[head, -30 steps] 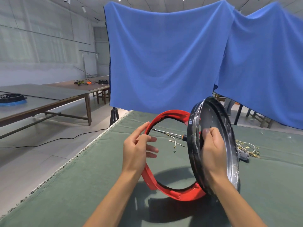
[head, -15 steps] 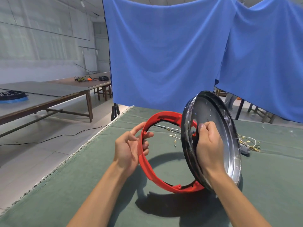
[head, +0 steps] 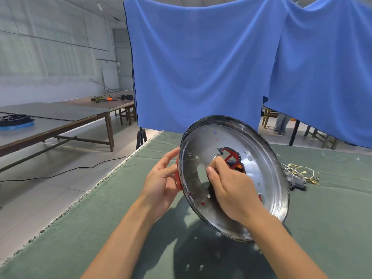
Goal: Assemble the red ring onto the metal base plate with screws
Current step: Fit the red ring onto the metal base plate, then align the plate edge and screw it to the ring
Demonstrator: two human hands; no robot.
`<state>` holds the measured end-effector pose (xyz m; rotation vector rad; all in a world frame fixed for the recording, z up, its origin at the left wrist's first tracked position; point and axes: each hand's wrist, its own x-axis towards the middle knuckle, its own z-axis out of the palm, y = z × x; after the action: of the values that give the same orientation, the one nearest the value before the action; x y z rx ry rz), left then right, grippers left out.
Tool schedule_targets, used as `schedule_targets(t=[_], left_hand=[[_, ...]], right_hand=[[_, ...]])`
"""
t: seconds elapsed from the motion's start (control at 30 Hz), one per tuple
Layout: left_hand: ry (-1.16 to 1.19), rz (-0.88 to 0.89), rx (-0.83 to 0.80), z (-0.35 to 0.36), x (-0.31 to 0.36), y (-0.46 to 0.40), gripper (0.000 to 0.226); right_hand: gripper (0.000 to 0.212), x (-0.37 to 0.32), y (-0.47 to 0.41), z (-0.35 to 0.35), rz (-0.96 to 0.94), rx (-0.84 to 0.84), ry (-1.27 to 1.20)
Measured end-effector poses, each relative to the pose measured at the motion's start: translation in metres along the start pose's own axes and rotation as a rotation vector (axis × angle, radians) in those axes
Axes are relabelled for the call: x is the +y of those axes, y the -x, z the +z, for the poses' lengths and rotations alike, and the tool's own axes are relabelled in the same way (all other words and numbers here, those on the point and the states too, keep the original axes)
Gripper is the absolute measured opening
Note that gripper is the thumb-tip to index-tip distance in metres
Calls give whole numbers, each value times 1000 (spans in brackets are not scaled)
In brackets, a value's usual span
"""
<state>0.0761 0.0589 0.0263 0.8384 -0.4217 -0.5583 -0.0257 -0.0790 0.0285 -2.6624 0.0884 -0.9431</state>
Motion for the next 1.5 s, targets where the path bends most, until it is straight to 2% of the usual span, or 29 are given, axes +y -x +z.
schedule_targets(t=[0.17,0.3,0.4,0.5,0.6,0.63,0.7,0.93,1.2,1.33,1.5], left_hand=[[32,33,-124,-1,7,1,38],[-14,54,-105,-4,10,2,38],[-157,40,-70,-3,13,6,50],[-350,55,-106,4,13,12,47],[-467,92,-54,6,10,12,59],[-475,106,-28,6,9,11,56],[-460,123,18,6,6,11,50],[-404,150,42,4,-1,11,62],[-345,129,77,3,1,14,59],[-317,151,76,5,0,13,55],[-221,132,88,7,1,14,43]], right_hand=[[20,-1,-4,-4,-5,-56,34],[18,-5,-4,-5,-28,-53,68],[17,-6,-2,-2,-21,-81,74],[17,-5,-1,3,-20,-102,84],[17,-6,0,7,-23,-115,106],[18,-6,0,9,-26,-120,112],[18,-8,1,10,-32,-121,113],[19,-11,-1,10,39,-92,78],[18,-15,-1,10,96,191,70],[16,-15,-2,13,76,172,-151],[15,-21,-1,13,19,194,-134]])
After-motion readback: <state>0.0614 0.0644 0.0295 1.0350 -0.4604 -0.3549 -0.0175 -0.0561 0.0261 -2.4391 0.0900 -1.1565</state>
